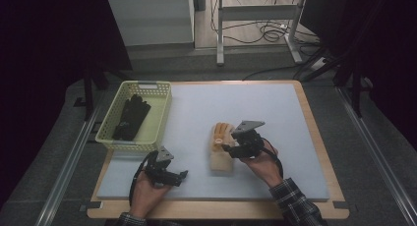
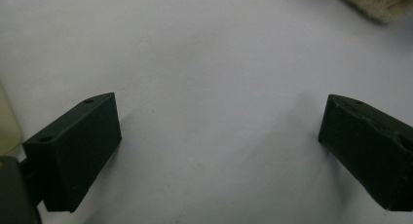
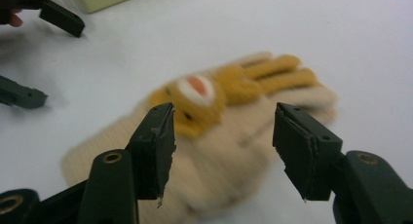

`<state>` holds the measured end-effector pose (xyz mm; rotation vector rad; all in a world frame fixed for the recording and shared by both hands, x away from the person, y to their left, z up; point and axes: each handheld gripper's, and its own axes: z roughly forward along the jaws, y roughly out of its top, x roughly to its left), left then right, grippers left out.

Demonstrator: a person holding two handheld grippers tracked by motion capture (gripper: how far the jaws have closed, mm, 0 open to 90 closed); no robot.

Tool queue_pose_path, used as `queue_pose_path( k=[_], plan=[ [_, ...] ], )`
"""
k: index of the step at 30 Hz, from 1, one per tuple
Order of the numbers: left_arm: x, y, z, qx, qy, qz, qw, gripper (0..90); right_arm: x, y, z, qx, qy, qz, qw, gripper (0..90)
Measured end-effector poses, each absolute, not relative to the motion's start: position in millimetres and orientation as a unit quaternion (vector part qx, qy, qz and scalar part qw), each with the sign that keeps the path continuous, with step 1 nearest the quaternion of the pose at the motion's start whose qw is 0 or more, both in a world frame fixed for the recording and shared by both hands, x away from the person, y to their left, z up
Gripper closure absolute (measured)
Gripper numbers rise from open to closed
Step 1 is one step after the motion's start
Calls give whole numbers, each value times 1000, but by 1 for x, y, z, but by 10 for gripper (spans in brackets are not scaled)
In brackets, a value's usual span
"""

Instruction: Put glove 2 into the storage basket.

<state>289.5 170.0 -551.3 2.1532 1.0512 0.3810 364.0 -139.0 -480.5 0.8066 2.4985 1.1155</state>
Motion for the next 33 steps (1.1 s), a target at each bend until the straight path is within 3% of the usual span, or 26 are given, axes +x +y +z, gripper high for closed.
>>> queue_pose_path(
  k=[3, 9, 13, 33],
  plan=[
    [290, 170, -551, 832, 405, 147, 349, 20, 363, -154, -483, 289, 864, 390, 136, 496],
    [289, 170, -551, 830, 407, 147, 351, 20, 357, -175, -495, 294, 865, 390, 117, 747],
    [289, 170, -551, 832, 406, 146, 349, 20, 349, -177, -505, 277, 874, 384, 108, 843],
    [289, 170, -551, 832, 405, 147, 349, 20, 338, -139, -531, 238, 889, 382, 82, 875]
  ],
)
